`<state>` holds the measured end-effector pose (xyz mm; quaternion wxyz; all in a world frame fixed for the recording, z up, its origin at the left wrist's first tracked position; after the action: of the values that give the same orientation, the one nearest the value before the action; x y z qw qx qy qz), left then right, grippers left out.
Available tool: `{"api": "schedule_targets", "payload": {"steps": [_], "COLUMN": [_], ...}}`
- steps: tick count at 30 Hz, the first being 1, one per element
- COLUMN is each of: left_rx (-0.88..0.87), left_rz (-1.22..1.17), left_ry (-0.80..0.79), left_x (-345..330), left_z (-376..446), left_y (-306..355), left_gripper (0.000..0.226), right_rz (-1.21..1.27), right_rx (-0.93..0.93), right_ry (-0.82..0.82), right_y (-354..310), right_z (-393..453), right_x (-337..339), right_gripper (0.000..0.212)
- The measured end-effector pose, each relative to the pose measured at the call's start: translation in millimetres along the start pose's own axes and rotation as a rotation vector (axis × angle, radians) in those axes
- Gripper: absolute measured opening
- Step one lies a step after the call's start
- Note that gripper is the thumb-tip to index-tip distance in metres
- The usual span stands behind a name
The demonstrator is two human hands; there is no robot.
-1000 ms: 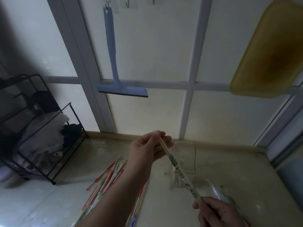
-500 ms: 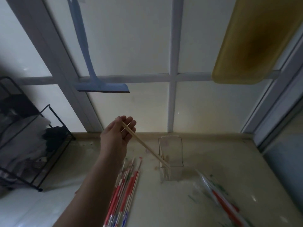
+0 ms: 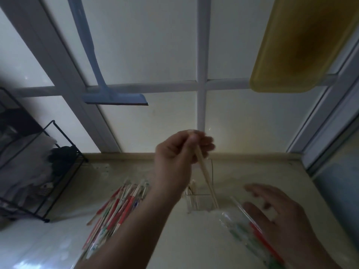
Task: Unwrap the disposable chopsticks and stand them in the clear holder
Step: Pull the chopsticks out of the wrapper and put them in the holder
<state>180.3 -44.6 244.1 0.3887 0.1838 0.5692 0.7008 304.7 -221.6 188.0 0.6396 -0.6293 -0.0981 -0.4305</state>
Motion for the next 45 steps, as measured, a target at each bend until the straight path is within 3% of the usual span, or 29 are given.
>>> {"api": "schedule_targets", "payload": {"steps": [4,8,11,13,16,20,23,30,34,38,43,45], "left_rx": [-0.059,-0.015,0.042,0.024,-0.060,0.066,0.137,0.066,0.160,0.300,0.659,0.686], "left_rz": [0.016,0.013,0.137,0.371,0.924,1.499,1.718,2.020,1.947,1.636,1.142,1.038], "left_ry": [-0.209,-0.273,-0.362,-0.356,-0.365,-0.877,-1.137,-1.301,-1.299,-1.261,-1.264,-1.223], "left_x": [-31.8,-25.0,-9.1,12.1,45.6,54.4,54.8,41.9,42.2,46.6,69.0,76.0], "left_z": [6.5,20.6,31.0,42.2,61.8,70.8,70.4,65.6,69.9,75.4,64.7,59.3], "left_y": [-6.7,-23.0,-39.8,-46.6,-52.5,-93.2,-120.9,-141.2,-144.5,-131.8,-130.8,-130.1], "left_gripper": [0.016,0.015,0.025,0.036,0.020,0.025,0.035,0.030,0.036,0.041,0.044,0.050], "right_rz": [0.123,0.213,0.203,0.187,0.168,0.004,-0.043,-0.225,-0.267,-0.265,-0.204,-0.183], "right_rx": [0.165,0.150,0.124,0.105,0.119,0.142,0.111,0.091,0.057,0.026,0.014,0.018], "right_ry": [-0.055,-0.070,-0.081,-0.029,0.040,-0.109,-0.304,-0.496,-0.574,-0.566,-0.538,-0.536], "right_y": [-47.0,-32.6,-13.1,-1.7,14.2,39.0,59.0,74.2,74.4,71.1,68.5,67.3], "right_z": [43.6,65.1,77.6,83.9,92.0,98.1,96.0,93.0,96.2,96.7,96.0,96.8], "right_x": [-10.7,-27.1,-39.0,-43.2,-50.8,-91.1,-126.1,-153.1,-156.7,-158.8,-161.2,-163.5], "right_gripper": [0.020,0.034,0.028,0.018,0.004,0.004,0.013,0.024,0.030,0.037,0.040,0.037]}}
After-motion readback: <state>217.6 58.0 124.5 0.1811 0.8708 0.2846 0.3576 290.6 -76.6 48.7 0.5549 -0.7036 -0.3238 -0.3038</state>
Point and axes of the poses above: each hand's wrist, its own z-axis towards the middle knuckle, its own x-axis out of the back of the hand, y = z × x, the point moved 4 cm from there along z, towards the middle knuckle, and after that the axes turned 14 degrees about -y, right-handed, at the moved point
